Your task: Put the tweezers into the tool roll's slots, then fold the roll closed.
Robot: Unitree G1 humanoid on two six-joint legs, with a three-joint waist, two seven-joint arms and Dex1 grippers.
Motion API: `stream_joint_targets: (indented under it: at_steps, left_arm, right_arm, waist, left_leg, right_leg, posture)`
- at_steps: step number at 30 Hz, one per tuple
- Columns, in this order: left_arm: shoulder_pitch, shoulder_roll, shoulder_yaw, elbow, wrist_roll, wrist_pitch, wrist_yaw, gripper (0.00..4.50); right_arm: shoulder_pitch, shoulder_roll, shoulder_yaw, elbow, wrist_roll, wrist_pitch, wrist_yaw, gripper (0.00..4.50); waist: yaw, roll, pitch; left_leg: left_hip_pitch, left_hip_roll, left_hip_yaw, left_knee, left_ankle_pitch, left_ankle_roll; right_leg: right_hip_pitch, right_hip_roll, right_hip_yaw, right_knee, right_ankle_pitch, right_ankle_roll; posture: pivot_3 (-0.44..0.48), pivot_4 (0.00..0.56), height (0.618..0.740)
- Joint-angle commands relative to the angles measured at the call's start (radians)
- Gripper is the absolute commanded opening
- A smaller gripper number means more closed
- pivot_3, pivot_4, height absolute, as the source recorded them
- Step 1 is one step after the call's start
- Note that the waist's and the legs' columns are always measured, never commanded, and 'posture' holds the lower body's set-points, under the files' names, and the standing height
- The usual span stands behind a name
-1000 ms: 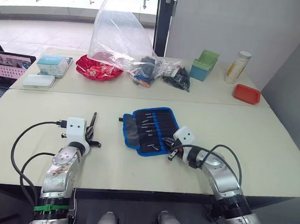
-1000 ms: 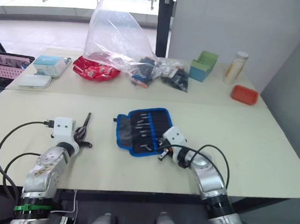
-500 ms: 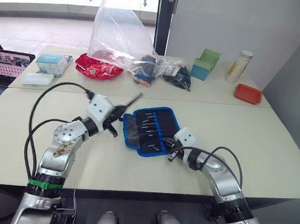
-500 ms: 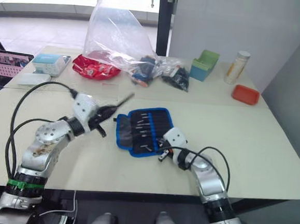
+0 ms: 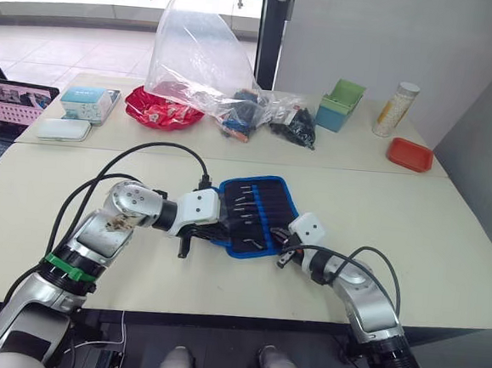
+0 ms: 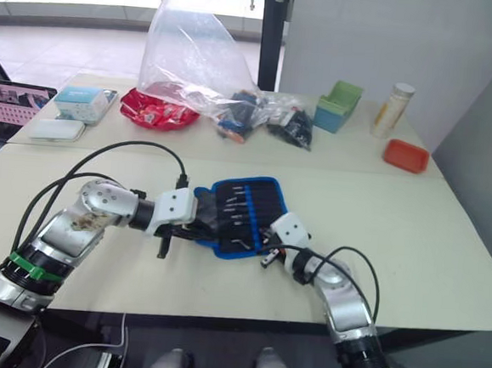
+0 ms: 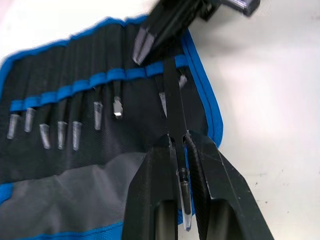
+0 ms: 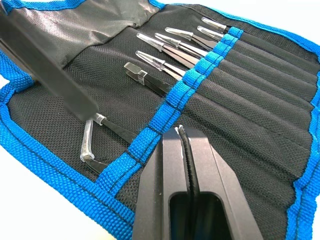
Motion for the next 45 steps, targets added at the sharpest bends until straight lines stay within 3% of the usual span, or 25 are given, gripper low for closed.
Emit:
stream_joint_targets:
  at_steps: [1,9,28,45]
  left_arm:
    - [-0.042,-0.013,0.006,0.023,0.027,-0.003,0.003,0.02]
    - [-0.07,-0.038,0.011,0.088,0.071,-0.022,0.026,0.02]
    - [-0.096,-0.214,-0.023,0.165,0.148,-0.023,0.123,0.02]
    - [-0.209,-0.434,-0.075,0.497,0.215,-0.216,0.146,0.02]
  right_arm:
    - [0.037,-0.015,-0.005,0.02,-0.002,0.06,-0.006,0.0]
    - [0.064,-0.017,0.0,-0.018,0.002,0.092,-0.002,0.0]
    - [0.091,-0.023,0.005,-0.061,0.004,0.124,0.007,0.0]
    - [0.102,-0.033,0.017,-0.088,0.024,0.15,0.025,0.0]
  waist:
    - [0.0,0.0,0.0]
    - [0.002,0.0,0.0]
    - [0.006,0.0,0.0]
    - [0.011,0.0,0.0]
  left_leg:
    - [0.0,0.0,0.0,0.0,0.0,0.0]
    - [0.0,0.0,-0.001,0.0,0.0,0.001]
    - [0.0,-0.001,-0.001,0.0,-0.001,0.001]
    - [0.0,-0.002,-0.002,0.001,-0.001,0.001]
  right_leg:
    - [0.0,0.0,0.0,0.0,0.0,0.0]
    - [0.0,0.0,0.0,0.0,0.0,0.0]
    - [0.001,0.0,0.0,0.001,0.001,0.003]
    - [0.002,0.0,0.0,0.001,0.004,0.008]
  posture:
    - [0.0,0.15,0.733]
    - [0.0,0.15,0.733]
    - [0.0,0.15,0.733]
    - [0.0,0.15,0.733]
